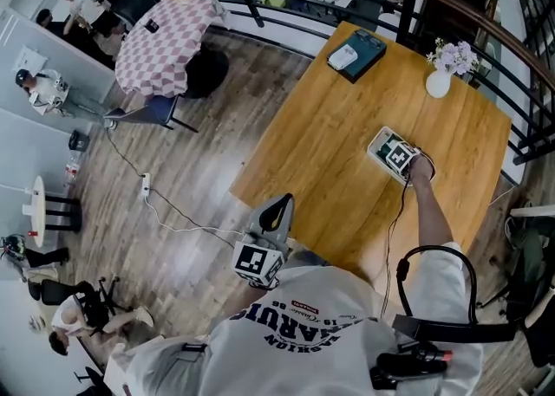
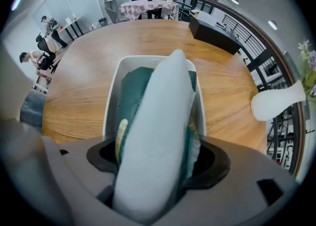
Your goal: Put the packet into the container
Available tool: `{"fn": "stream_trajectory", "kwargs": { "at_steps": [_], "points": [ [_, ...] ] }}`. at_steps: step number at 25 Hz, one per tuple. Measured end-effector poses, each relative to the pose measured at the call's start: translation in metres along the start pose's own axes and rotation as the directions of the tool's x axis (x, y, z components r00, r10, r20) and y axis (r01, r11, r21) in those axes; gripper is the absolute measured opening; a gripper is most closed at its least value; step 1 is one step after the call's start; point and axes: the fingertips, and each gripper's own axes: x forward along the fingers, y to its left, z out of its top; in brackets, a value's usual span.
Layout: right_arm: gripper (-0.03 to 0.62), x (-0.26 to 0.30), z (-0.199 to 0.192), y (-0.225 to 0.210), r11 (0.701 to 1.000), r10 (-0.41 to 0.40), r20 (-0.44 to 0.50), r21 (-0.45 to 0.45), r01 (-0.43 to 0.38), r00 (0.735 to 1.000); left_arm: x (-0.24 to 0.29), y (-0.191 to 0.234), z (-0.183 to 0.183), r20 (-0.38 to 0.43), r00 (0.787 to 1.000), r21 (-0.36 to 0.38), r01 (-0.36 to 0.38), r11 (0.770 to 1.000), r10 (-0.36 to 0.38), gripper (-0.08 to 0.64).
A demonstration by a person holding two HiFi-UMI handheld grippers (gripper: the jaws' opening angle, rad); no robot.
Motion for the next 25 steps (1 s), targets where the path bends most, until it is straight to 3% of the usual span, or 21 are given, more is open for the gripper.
{"fn": "stream_trajectory", "kwargs": {
  "at_steps": [13,20,23,25],
  "points": [
    [0.387,-0.006,0.008,0.001,0.999,-0.009,0.004,-0.052,0.009,1.000,0.006,0.014,0.004,0.016,1.000,0.006,-0.022,1.000,0.022,0.002],
    [0.403,-0.046,0.032,-0.006,1.000,-0.022,0.163,-0.003,0.022,0.986,0.011,0.003,0.012,0.029,0.999,0.022,0.015,1.000,-0.016,0.002],
    [0.403,-0.071,0.038,0.011,0.996,0.054,0.218,0.059,-0.068,0.974,0.015,-0.005,0.014,0.043,0.998,0.031,0.048,0.998,-0.049,0.002],
    [0.403,-0.104,0.049,-0.003,0.996,-0.028,0.303,0.091,0.000,0.953,0.022,-0.011,0.018,0.060,0.995,0.035,0.076,0.997,-0.078,0.002]
  ]
}}
